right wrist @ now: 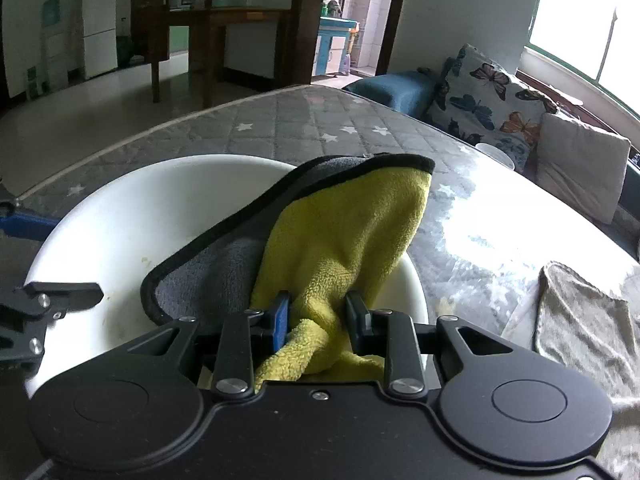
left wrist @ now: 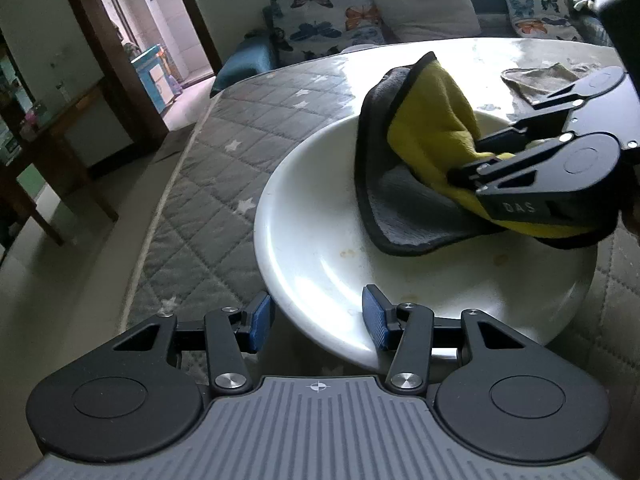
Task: Clean bowl
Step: 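Sweep the cloth around the inner wall with the right tool while the left tool holds the rim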
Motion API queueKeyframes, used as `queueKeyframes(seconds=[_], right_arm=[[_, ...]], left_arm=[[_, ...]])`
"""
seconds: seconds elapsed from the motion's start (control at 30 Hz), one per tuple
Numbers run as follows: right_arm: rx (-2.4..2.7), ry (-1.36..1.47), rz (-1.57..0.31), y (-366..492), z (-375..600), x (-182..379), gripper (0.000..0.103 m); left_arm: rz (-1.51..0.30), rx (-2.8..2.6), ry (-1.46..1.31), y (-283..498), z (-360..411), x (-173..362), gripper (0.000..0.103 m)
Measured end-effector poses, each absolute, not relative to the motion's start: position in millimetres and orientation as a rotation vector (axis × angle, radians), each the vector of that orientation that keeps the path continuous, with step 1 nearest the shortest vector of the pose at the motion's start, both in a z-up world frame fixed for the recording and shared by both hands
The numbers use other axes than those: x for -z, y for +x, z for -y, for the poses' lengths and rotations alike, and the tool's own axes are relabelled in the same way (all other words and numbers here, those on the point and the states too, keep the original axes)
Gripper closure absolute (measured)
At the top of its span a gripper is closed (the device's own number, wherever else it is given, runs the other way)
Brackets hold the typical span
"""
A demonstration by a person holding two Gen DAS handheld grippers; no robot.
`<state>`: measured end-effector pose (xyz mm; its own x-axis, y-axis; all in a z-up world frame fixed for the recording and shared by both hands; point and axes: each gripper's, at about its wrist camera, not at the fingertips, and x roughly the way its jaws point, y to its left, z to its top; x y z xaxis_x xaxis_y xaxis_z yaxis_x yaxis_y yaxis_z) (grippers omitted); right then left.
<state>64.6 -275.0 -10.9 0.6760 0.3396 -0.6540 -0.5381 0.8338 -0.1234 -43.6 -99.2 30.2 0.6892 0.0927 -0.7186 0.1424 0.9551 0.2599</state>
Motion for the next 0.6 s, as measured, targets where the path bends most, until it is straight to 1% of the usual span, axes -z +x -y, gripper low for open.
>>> queueKeyframes(seconds=[0.3, 0.5, 0.57, 0.6], right_arm=[[-0.494, -0.297, -0.667, 80, 279, 11, 0.072], [-0.496, -0.293, -0.665, 73, 280, 12, 0.072], [-0.501, -0.294, -0.667, 70, 280, 11, 0.072], [-0.504, -0.296, -0.669, 68, 280, 11, 0.072]], left_arm=[[-0.814, 0.007, 0.318, -17, 105, -28, 0.053], [-0.810, 0.034, 0.301, -18, 98, -26, 0.053], [-0.807, 0.042, 0.298, -19, 97, -26, 0.052], [-0.805, 0.047, 0.296, -20, 96, -26, 0.050]])
